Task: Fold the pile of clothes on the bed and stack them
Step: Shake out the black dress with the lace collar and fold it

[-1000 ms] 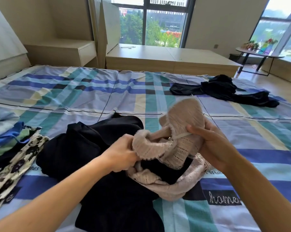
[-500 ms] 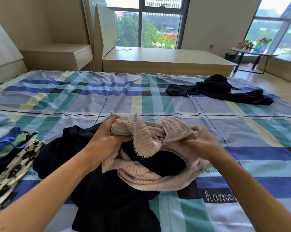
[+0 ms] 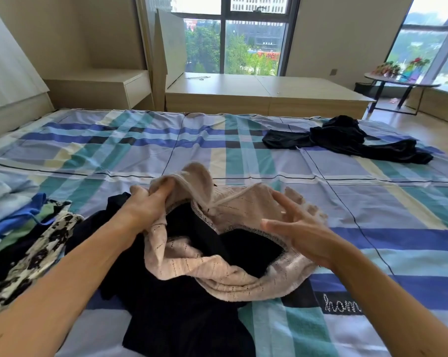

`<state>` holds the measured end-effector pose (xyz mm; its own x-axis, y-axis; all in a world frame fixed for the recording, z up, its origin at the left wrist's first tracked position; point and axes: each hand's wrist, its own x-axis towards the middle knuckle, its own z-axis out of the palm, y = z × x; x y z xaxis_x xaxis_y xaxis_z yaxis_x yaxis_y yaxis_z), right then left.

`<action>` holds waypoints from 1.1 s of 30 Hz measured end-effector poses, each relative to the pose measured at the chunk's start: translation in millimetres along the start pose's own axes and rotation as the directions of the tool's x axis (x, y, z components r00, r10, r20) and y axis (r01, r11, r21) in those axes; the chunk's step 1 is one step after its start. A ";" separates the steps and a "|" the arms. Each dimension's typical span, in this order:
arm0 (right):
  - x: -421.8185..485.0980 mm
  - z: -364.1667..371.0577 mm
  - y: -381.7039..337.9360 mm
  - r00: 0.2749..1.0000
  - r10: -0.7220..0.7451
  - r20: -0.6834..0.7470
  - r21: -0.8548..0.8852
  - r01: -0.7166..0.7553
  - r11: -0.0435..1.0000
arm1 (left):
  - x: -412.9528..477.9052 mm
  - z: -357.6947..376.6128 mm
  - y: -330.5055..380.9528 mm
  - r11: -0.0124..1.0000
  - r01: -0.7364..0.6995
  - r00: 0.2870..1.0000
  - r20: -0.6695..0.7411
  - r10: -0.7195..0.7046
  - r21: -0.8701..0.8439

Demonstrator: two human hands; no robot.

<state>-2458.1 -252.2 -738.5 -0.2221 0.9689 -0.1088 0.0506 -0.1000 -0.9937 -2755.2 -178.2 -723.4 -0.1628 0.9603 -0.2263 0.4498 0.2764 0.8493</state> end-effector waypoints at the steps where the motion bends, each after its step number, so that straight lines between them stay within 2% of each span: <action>1: 1.3 2.0 3.8 1.000 0.024 0.001 -0.065 -0.024 0.998 | 4.1 -2.5 -4.3 0.989 -0.021 0.999 -0.029 0.026 0.146; 2: 3.5 4.5 6.9 0.999 0.041 -0.006 -0.104 -0.041 0.994 | 8.7 -4.9 -8.5 0.963 -0.069 0.997 -0.019 0.077 0.259; 4: 8.0 10.1 9.6 0.999 0.048 -0.011 -0.188 -0.050 0.981 | 3.9 -9.9 -8.7 0.901 -0.154 0.988 0.087 0.130 0.404; 7: 12.0 10.7 14.1 0.987 0.141 0.072 -0.382 -0.103 0.918 | -9.2 -13.2 -5.6 0.821 -0.216 0.955 0.289 0.065 0.529; 8: 11.4 12.0 14.2 0.972 0.208 0.110 -0.493 -0.129 0.861 | -12.0 -13.5 -5.5 0.772 -0.227 0.946 0.324 0.030 0.593; 10: 9.9 13.1 14.1 0.943 0.327 0.052 -0.756 -0.177 0.631 | -13.8 -11.7 -6.3 0.663 -0.235 0.939 0.343 -0.035 0.711; 11: 10.9 12.3 16.9 0.937 0.348 -0.002 -0.822 -0.199 0.533 | -12.7 -11.2 -6.7 0.624 -0.235 0.937 0.344 -0.058 0.745; 12: 12.4 11.1 21.5 0.942 0.333 -0.046 -0.829 -0.222 0.513 | -12.6 -11.5 -6.1 0.597 -0.235 0.936 0.344 -0.074 0.767; 15: 15.7 5.3 31.8 0.976 0.195 -0.100 -0.671 -0.211 0.711 | -11.1 -17.5 -9.3 0.587 -0.273 0.933 0.359 -0.033 0.762; 18: 18.6 -5.9 32.3 0.989 0.019 -0.146 -0.478 -0.088 0.874 | -3.9 -29.8 -17.1 0.781 -0.314 0.932 0.330 0.147 0.540; 20: 21.1 -8.3 20.0 0.980 -0.057 -0.192 -0.373 -0.019 0.928 | -4.8 -38.7 -13.4 0.908 -0.331 0.911 0.337 0.237 0.256; 21: 22.5 -6.2 7.1 0.972 -0.102 -0.212 -0.350 0.022 0.936 | -6.3 -42.9 -5.4 0.941 -0.316 0.906 0.336 0.259 0.125; 22: 25.6 -4.8 -6.7 0.961 -0.150 -0.232 -0.334 0.066 0.940 | -8.3 -46.3 6.1 0.955 -0.296 0.907 0.321 0.272 0.026; 24: 35.3 -5.2 -44.5 0.936 -0.207 -0.286 -0.302 0.117 0.946 | -2.6 -57.3 35.4 0.951 -0.307 0.914 0.264 0.308 -0.049; 26: 41.1 -4.5 -94.2 0.909 -0.288 -0.301 -0.330 0.184 0.926 | 5.2 -72.7 69.0 0.921 -0.388 0.901 0.201 0.384 -0.021; 27: 44.4 -6.2 -124.1 0.888 -0.347 -0.301 -0.385 0.220 0.896 | 10.1 -84.9 89.8 0.887 -0.458 0.882 0.149 0.447 0.050; 30: 42.0 -9.7 -203.4 0.839 -0.473 -0.268 -0.511 0.292 0.808 | 10.5 -115.4 149.8 0.690 -0.625 0.757 0.069 0.649 0.366; 33: 49.0 -28.3 -279.1 0.773 -0.593 -0.225 -0.684 0.308 0.661 | 6.8 -152.8 221.4 0.492 -0.623 0.649 0.051 0.759 0.608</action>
<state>-2455.5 -170.4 -465.8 0.0173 0.8592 0.5113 0.6315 0.3871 -0.6718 -2790.8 -116.1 -464.0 0.2806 0.8351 0.4731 0.8568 -0.4401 0.2686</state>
